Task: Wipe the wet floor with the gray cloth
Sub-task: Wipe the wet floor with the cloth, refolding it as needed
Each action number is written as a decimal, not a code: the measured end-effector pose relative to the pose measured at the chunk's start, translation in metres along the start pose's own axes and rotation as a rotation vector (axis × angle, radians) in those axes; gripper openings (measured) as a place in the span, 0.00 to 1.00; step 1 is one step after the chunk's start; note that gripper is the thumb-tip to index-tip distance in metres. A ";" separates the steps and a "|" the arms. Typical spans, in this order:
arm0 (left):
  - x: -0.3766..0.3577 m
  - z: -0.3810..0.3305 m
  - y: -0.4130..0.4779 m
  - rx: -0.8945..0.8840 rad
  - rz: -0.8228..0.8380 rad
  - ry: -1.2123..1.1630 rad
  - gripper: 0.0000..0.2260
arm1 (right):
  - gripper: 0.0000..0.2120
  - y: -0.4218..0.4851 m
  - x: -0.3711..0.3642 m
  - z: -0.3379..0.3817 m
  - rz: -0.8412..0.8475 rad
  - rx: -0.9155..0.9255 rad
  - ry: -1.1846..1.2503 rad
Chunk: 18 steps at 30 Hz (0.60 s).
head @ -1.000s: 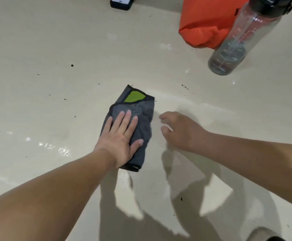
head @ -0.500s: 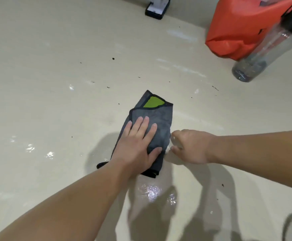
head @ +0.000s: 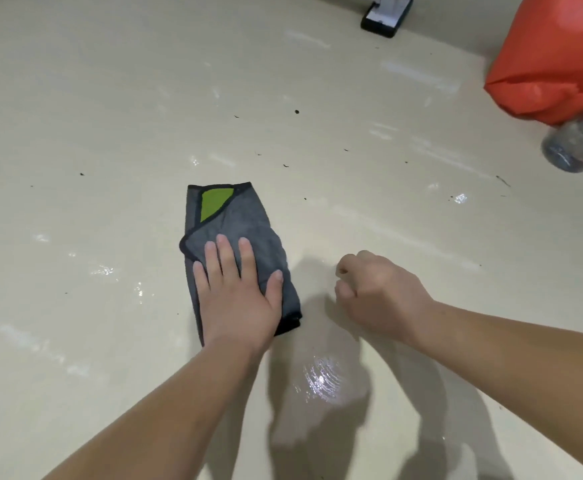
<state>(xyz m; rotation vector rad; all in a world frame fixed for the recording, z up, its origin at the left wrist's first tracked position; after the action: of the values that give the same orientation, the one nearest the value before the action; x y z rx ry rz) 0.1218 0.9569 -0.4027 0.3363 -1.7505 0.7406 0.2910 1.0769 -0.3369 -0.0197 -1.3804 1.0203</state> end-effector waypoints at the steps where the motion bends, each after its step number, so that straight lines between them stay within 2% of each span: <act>1: -0.003 -0.011 -0.006 -0.011 0.007 -0.018 0.36 | 0.10 -0.005 0.001 -0.008 -0.006 -0.022 0.009; 4: -0.015 -0.051 -0.029 -0.120 -0.017 -0.032 0.36 | 0.09 -0.023 0.006 -0.033 -0.042 -0.078 0.047; 8: -0.039 -0.125 -0.065 -0.342 0.080 0.034 0.36 | 0.09 -0.053 0.008 -0.068 -0.087 -0.224 0.095; 10: -0.052 -0.155 -0.084 -0.457 0.136 0.063 0.36 | 0.09 -0.070 0.007 -0.087 -0.055 -0.315 0.087; 15: -0.060 -0.175 -0.111 -0.615 0.213 0.062 0.38 | 0.10 -0.109 -0.006 -0.126 0.136 -0.452 0.104; 18: -0.050 -0.164 -0.097 -0.706 0.268 0.153 0.41 | 0.10 -0.112 -0.013 -0.129 0.147 -0.430 0.117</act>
<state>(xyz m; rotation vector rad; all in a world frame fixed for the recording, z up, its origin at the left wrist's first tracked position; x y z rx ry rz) 0.3170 0.9795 -0.3952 -0.4287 -1.8051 0.2806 0.4618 1.0715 -0.3179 -0.4979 -1.4828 0.8104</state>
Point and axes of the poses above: each hand's wrist, its own y-axis towards the middle knuckle, its own x-axis out of the back of the hand, z = x × y, the point moved 6 cm from there along y, towards the middle knuckle, and after that the axes turned 9 degrees about z, right-handed, at the moved point
